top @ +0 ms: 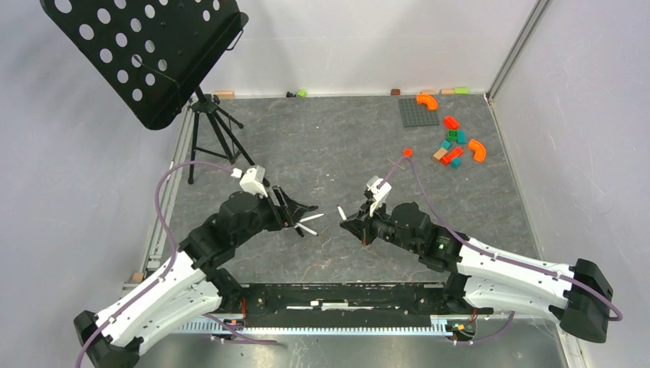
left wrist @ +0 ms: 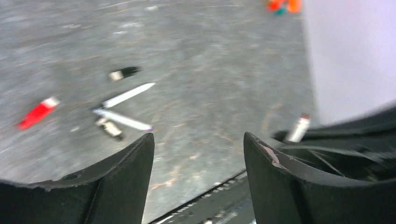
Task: Insert the pens into the pen caps
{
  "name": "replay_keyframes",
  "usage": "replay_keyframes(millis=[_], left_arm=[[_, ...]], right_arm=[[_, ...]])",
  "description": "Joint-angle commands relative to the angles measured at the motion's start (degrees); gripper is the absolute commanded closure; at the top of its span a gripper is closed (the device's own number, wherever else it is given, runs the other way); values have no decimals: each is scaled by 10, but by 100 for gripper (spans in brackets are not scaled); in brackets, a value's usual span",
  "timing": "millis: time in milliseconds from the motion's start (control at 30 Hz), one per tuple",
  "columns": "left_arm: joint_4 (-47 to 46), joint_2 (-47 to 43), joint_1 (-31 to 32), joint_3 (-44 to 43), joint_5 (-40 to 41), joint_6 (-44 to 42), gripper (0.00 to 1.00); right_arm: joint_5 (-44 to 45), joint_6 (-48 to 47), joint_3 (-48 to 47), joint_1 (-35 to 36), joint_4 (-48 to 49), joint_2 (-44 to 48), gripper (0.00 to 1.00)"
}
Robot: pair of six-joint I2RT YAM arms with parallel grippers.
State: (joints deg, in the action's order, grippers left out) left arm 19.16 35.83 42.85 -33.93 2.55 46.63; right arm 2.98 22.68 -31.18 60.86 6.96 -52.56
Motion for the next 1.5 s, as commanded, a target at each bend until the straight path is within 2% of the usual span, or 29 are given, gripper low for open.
replay_keyframes(millis=[0,167,367,500,633,800,933,1267,1367,1467], left_arm=[[181,74,0,-41,181,13,26],[232,194,0,-65,273,29,20],[204,297,-4,-91,291,-25,14],[191,372,-36,-108,269,-51,14],[153,438,-73,-119,222,-102,24],[125,485,-102,-123,202,-131,34],[109,517,-110,-128,177,-140,37],[104,535,-115,-125,131,-116,61],[111,528,-115,-120,130,-104,58],[118,516,-115,-116,138,-96,37]], right_arm=[[73,-9,7,0,-37,15,100],[77,-11,16,0,-47,28,100],[80,-11,28,0,-58,47,100],[69,-8,35,0,-54,58,100],[62,-7,37,0,-55,62,100],[39,-3,44,0,-46,70,100],[34,-4,42,0,-48,71,100],[35,-7,44,0,-45,61,100],[34,-7,43,0,-44,58,100],[33,-6,43,0,-42,57,100]])
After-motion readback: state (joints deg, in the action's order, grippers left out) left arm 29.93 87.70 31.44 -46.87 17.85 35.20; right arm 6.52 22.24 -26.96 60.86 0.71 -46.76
